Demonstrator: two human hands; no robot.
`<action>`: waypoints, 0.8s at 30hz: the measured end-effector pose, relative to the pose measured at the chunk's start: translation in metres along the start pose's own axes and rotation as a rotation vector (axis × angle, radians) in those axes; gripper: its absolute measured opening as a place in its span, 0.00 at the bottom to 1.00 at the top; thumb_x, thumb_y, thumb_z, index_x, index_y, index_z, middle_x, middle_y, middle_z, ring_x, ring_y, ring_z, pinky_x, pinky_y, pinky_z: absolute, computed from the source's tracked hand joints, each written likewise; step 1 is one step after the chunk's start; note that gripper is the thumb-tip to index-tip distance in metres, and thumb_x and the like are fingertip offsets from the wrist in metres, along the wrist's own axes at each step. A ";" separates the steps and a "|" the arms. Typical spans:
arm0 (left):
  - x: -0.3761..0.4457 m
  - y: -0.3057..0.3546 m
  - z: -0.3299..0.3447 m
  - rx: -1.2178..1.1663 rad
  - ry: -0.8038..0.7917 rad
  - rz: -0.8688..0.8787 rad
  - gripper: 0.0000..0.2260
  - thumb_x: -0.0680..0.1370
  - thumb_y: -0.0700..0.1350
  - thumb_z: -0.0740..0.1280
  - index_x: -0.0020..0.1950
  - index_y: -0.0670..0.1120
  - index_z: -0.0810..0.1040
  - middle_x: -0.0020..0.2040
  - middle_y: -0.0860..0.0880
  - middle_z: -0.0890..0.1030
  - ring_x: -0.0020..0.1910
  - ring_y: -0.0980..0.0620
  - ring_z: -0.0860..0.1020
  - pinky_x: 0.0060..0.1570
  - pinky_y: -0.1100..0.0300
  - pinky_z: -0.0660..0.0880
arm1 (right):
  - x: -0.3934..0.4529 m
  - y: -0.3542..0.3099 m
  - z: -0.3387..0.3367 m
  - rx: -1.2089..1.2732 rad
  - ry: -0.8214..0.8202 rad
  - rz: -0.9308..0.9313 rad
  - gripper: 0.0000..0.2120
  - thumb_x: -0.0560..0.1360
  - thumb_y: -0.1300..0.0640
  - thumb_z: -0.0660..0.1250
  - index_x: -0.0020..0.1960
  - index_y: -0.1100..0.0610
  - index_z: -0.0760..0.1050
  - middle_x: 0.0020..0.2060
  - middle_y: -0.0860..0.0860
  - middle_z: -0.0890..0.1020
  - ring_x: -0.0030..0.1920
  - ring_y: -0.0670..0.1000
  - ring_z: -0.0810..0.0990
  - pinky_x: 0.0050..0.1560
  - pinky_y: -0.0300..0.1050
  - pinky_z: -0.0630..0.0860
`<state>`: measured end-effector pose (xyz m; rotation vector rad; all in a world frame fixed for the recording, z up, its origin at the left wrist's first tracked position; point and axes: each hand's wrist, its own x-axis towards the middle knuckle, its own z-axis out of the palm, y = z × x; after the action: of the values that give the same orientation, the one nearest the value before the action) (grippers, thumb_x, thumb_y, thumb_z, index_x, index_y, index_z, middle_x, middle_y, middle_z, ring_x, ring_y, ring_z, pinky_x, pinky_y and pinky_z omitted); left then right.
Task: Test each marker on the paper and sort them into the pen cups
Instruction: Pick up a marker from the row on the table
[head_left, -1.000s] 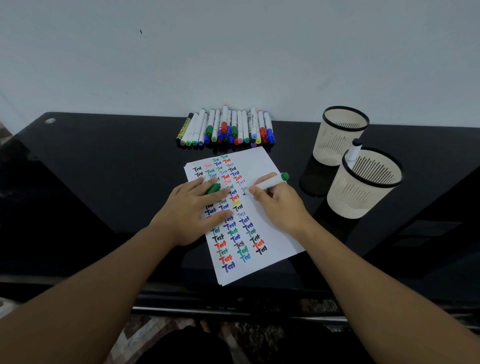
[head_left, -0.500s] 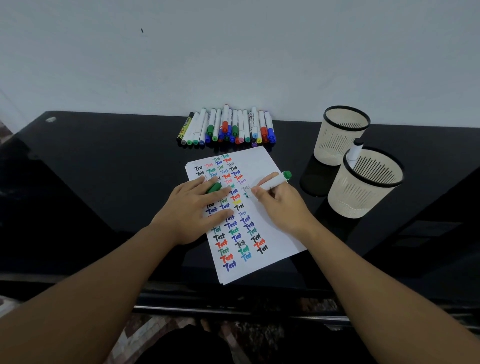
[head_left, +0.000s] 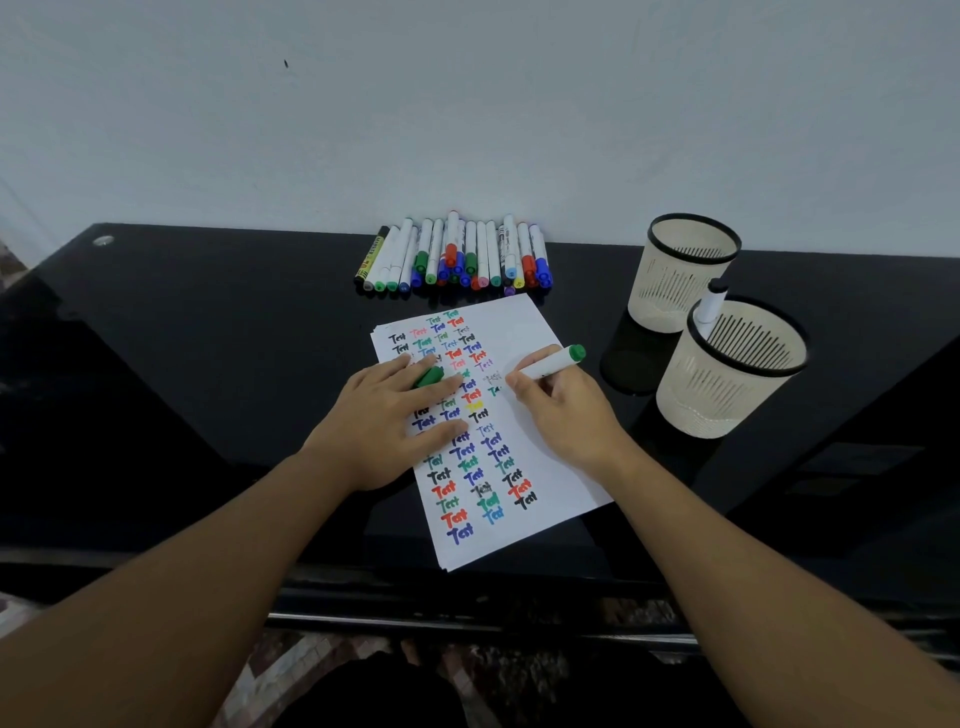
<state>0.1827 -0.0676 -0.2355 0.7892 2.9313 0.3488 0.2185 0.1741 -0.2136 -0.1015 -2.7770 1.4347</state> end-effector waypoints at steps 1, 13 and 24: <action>0.000 0.000 0.000 0.000 0.003 0.000 0.30 0.77 0.76 0.48 0.78 0.71 0.55 0.83 0.59 0.51 0.82 0.54 0.48 0.78 0.50 0.46 | 0.000 0.000 0.000 -0.006 -0.004 -0.003 0.11 0.83 0.45 0.64 0.53 0.52 0.78 0.45 0.53 0.82 0.47 0.54 0.81 0.54 0.60 0.80; 0.001 0.000 0.001 0.009 -0.001 -0.001 0.30 0.77 0.76 0.48 0.78 0.71 0.55 0.83 0.59 0.50 0.82 0.54 0.47 0.78 0.51 0.45 | 0.002 0.004 0.001 -0.009 0.013 0.027 0.14 0.83 0.45 0.64 0.52 0.54 0.79 0.44 0.51 0.83 0.46 0.52 0.82 0.54 0.59 0.80; -0.001 0.000 -0.001 -0.005 0.000 -0.002 0.29 0.78 0.75 0.49 0.78 0.71 0.56 0.83 0.59 0.50 0.82 0.55 0.46 0.78 0.50 0.45 | 0.001 0.002 -0.001 0.021 0.001 0.040 0.13 0.83 0.45 0.65 0.54 0.55 0.78 0.46 0.53 0.83 0.47 0.53 0.82 0.55 0.60 0.81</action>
<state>0.1831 -0.0682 -0.2345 0.7863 2.9296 0.3565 0.2176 0.1762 -0.2141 -0.1579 -2.7737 1.4708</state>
